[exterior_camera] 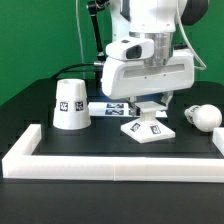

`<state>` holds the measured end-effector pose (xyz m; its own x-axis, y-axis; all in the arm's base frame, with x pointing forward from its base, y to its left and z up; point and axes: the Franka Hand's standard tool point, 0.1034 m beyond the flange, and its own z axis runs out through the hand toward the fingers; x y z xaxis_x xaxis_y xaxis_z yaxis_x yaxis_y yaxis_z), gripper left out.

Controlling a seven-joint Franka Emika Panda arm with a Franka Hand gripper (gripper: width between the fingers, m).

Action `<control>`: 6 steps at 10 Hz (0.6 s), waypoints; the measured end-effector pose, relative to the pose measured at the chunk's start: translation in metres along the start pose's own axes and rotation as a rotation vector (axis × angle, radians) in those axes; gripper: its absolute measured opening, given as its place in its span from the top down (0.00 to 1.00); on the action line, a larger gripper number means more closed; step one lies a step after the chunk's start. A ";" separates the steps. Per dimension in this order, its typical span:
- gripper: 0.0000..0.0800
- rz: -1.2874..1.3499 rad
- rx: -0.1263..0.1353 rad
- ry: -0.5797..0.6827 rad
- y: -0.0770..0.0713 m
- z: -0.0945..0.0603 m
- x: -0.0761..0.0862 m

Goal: Assemble lamp

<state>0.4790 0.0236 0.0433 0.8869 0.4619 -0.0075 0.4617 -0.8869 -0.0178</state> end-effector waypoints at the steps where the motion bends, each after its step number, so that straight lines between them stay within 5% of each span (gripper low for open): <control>1: 0.33 0.006 -0.005 0.016 0.002 -0.001 0.016; 6: 0.33 0.183 -0.017 0.111 -0.001 -0.001 0.104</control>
Offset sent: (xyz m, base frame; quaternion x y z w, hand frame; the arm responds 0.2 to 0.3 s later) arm 0.0592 0.0354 -0.0220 0.0005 -0.0215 0.1237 0.9921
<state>0.5708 0.0727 0.0440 0.9519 0.2893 0.1013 0.2918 -0.9564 -0.0099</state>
